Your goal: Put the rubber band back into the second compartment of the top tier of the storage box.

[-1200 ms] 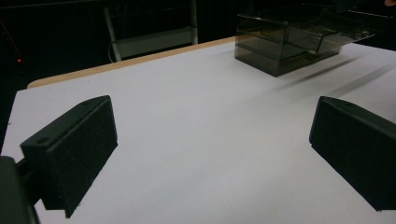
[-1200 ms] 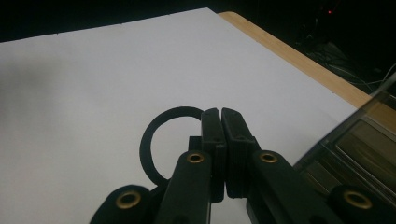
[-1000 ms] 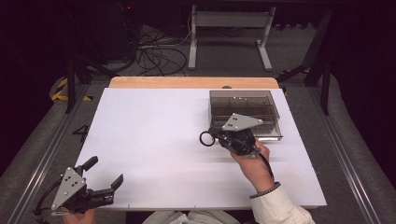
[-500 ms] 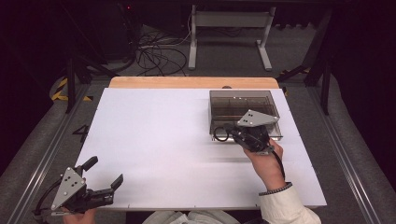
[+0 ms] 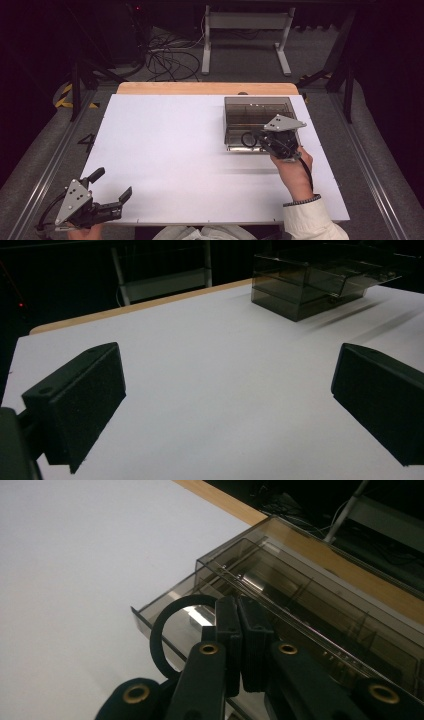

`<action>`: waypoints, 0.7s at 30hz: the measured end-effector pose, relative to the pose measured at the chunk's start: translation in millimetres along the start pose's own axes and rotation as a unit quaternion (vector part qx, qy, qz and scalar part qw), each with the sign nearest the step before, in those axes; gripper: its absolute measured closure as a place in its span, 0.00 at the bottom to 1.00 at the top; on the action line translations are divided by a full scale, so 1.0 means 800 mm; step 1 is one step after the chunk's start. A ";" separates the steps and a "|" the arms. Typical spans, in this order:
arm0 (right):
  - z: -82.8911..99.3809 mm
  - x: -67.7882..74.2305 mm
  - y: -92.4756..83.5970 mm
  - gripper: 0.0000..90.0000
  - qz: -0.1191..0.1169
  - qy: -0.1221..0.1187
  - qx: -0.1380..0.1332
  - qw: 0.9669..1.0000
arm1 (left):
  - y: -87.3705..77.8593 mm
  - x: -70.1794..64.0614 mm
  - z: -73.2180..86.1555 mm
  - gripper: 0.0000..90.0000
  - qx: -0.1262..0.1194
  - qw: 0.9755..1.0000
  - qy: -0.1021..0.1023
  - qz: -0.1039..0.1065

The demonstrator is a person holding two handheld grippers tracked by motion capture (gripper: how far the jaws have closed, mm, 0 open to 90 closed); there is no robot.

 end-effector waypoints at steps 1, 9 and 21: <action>0.001 -0.002 0.000 0.99 0.003 0.001 0.001 1.000 | 0.000 0.000 0.000 0.02 0.000 1.000 0.000 0.000; 0.012 -0.022 0.001 0.99 0.028 -0.001 0.020 0.999 | 0.000 0.000 0.000 0.02 0.000 1.000 0.000 0.000; 0.023 -0.043 0.003 0.98 0.052 0.025 0.030 0.998 | 0.000 0.000 0.000 0.02 0.001 1.000 -0.001 0.000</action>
Point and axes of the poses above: each handheld gripper's, and its own axes: y roughly forward along the jaws, z roughly out of its underside, x roughly to its left, the point moved 8 cm from there along y, roughly forward along the jaws, and after that the axes turned 2 degrees about x, right-handed, at the moved point
